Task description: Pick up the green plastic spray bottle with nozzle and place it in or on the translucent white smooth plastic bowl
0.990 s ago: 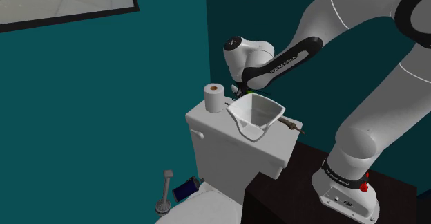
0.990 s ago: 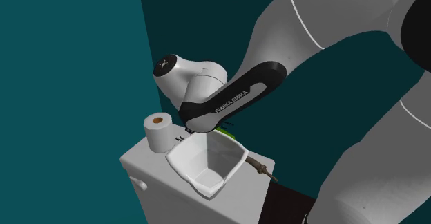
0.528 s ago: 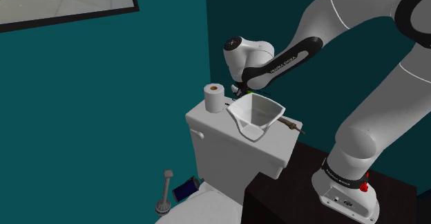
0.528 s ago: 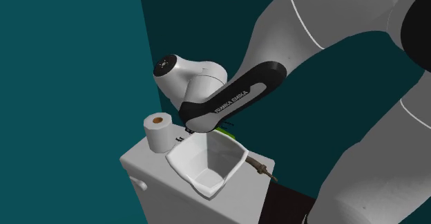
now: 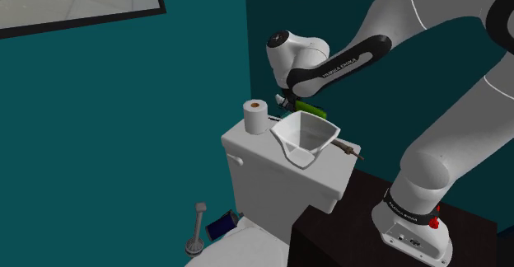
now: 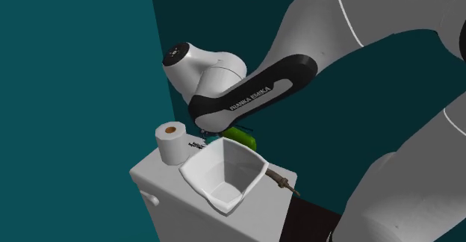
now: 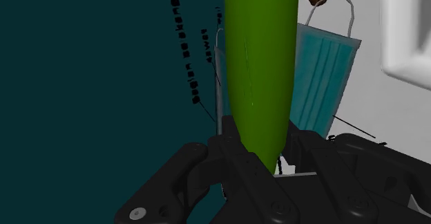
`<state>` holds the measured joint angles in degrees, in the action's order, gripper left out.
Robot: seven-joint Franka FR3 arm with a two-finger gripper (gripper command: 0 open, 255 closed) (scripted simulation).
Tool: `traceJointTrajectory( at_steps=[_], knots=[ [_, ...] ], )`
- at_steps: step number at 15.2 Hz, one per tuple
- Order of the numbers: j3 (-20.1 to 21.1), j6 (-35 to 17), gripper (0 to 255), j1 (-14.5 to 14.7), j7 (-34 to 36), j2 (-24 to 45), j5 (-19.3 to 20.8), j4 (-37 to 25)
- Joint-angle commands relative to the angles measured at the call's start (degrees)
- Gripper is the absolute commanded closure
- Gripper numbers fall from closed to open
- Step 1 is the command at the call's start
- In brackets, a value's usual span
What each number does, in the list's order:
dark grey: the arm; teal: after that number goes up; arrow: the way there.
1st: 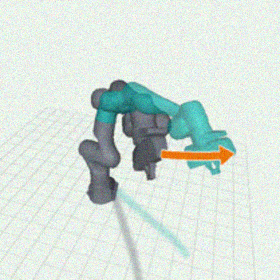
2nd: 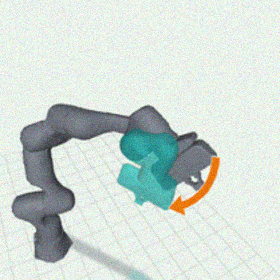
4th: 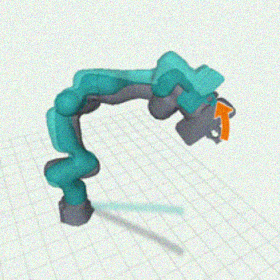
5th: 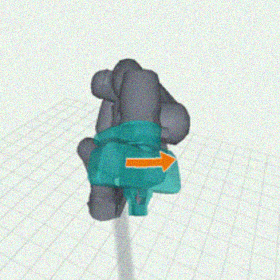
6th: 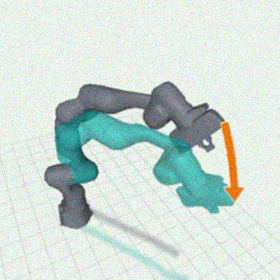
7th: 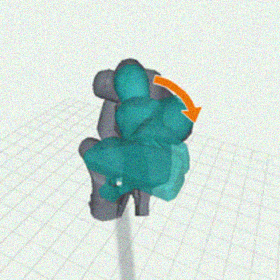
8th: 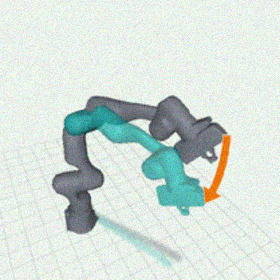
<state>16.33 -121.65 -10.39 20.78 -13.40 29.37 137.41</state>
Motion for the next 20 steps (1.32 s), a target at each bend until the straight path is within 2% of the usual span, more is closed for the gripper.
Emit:
traceJointTrajectory(
  at_steps=[1, 20],
  knots=[
    [-0.1, 1.4, 255, 0.1, -1.0, -0.7, -0.6, -0.9],
    [-0.7, 14.0, 255, 0.8, -8.7, -5.3, -4.6, -10.9]
  ],
)
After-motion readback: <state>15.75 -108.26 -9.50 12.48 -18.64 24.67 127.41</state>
